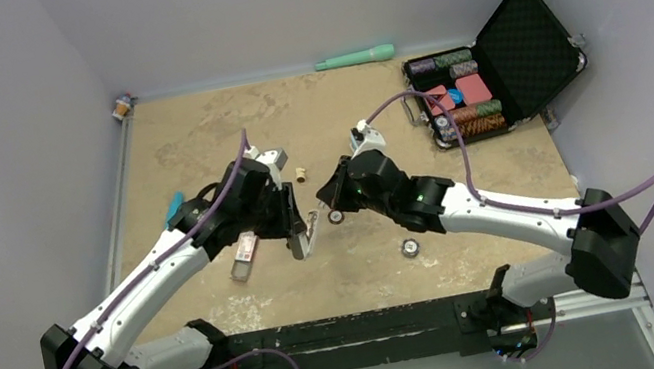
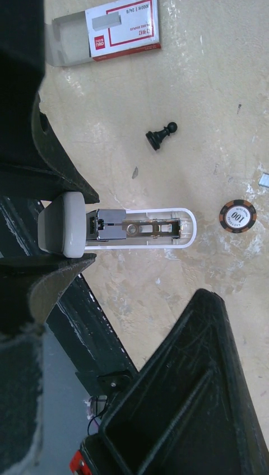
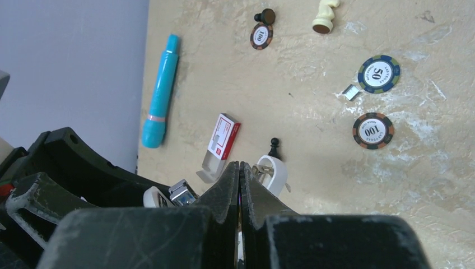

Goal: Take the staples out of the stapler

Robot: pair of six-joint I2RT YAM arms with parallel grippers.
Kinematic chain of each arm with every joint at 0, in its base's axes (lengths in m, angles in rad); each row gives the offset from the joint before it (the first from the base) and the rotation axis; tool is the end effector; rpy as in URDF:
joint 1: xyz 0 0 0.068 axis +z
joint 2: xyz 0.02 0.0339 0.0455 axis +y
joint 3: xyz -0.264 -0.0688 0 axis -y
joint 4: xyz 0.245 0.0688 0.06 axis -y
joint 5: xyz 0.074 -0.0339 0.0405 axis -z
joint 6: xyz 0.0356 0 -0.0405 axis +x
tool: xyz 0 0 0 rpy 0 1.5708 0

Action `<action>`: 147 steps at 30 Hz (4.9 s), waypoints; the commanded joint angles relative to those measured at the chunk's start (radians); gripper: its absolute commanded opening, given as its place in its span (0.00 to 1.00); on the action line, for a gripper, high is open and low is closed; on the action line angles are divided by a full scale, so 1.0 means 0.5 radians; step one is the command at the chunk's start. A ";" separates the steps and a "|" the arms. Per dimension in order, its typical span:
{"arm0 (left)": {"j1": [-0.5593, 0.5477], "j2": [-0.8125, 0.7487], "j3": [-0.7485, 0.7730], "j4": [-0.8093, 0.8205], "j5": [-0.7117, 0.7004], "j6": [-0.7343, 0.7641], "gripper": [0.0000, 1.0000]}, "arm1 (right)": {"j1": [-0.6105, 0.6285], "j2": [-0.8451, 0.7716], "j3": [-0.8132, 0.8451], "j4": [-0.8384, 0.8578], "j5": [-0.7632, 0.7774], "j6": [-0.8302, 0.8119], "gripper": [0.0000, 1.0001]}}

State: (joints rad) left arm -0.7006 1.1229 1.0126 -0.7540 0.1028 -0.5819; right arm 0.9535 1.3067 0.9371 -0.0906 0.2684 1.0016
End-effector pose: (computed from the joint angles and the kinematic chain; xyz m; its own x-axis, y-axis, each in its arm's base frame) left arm 0.1710 -0.1490 0.3009 -0.8662 0.0153 -0.4994 0.2587 0.8689 -0.4220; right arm 0.1803 0.2378 0.2877 -0.6850 0.4381 -0.5821 -0.1331 0.7103 0.6912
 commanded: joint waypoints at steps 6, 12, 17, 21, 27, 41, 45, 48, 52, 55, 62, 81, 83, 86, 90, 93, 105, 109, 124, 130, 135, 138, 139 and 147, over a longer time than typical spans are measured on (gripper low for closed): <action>0.012 0.166 0.223 0.074 0.078 -0.023 0.00 | -0.044 0.122 0.152 0.167 -0.190 -0.152 0.00; 0.017 0.209 0.252 0.079 0.064 -0.025 0.00 | -0.069 0.229 0.179 0.214 -0.250 -0.190 0.00; 0.042 0.237 0.318 0.053 0.062 -0.012 0.00 | -0.070 0.332 0.108 0.231 -0.308 -0.210 0.00; 0.142 0.270 0.397 -0.003 0.111 0.030 0.00 | -0.066 0.374 -0.126 0.320 -0.372 -0.163 0.00; 0.320 0.371 0.472 0.014 0.210 0.019 0.00 | 0.006 0.238 -0.448 0.541 -0.475 -0.026 0.00; 0.341 0.631 0.665 -0.037 0.216 0.034 0.00 | 0.333 -0.027 -0.533 0.375 -0.303 0.160 0.00; 0.341 0.635 0.668 -0.042 0.225 0.031 0.00 | 0.338 -0.088 -0.524 0.365 -0.287 0.156 0.00; 0.341 0.633 0.646 -0.032 0.241 0.033 0.00 | 0.357 -0.132 -0.550 0.411 -0.289 0.161 0.00; 0.340 0.583 0.526 0.051 0.261 0.017 0.00 | 0.379 -0.189 -0.616 0.518 -0.314 0.162 0.00; 0.340 0.541 0.450 0.117 0.277 -0.002 0.00 | 0.389 -0.254 -0.700 0.685 -0.376 0.133 0.00; 0.342 0.501 0.392 0.146 0.308 -0.027 0.00 | 0.404 -0.344 -0.780 0.787 -0.406 0.122 0.00; 0.341 0.242 0.317 0.062 0.378 0.083 0.00 | 0.591 -0.446 -0.830 0.893 -0.280 0.218 0.99; 0.340 0.209 0.308 0.051 0.413 0.077 0.00 | 0.596 -0.540 -0.894 0.978 -0.266 0.226 0.99; 0.342 0.145 0.291 0.060 0.526 0.060 0.00 | 0.596 -0.744 -1.038 1.174 -0.272 0.230 0.99; 0.340 0.041 0.282 0.087 0.697 0.012 0.00 | 0.596 -0.996 -1.130 1.249 -0.262 0.186 0.99; 0.340 -0.047 0.281 0.137 0.845 -0.023 0.00 | 0.596 -1.104 -1.104 1.234 -0.286 0.100 0.99; 0.335 -0.391 0.292 0.281 1.137 -0.159 0.00 | 0.596 -1.156 -0.928 1.297 -0.339 -0.092 0.98; 0.330 -0.488 0.243 0.405 1.235 -0.245 0.00 | 0.596 -1.062 -0.806 1.291 -0.407 -0.183 0.99; 0.328 -0.678 0.185 0.631 1.339 -0.488 0.00 | 0.596 -0.814 -0.367 1.056 -0.530 -0.484 0.93; 0.325 -0.723 0.181 0.667 1.350 -0.516 0.00 | 0.596 -0.719 -0.292 1.030 -0.528 -0.497 0.86; 0.325 -0.746 0.171 0.652 1.341 -0.515 0.00 | 0.595 -0.646 -0.238 1.035 -0.528 -0.509 0.72; 0.327 -0.767 0.149 0.656 1.329 -0.519 0.00 | 0.596 -0.619 -0.246 1.071 -0.580 -0.509 0.57; 0.325 -0.770 0.142 0.656 1.329 -0.518 0.00 | 0.596 -0.614 -0.253 1.086 -0.585 -0.507 0.54; 0.326 -0.796 0.128 0.651 1.310 -0.515 0.00 | 0.595 -0.596 -0.301 1.184 -0.610 -0.487 0.13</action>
State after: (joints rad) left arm -0.5377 0.7383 1.0794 -0.4732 0.7570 -0.8238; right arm 1.2507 1.0058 0.7708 0.4423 -0.0288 0.7769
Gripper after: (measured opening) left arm 0.393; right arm 0.431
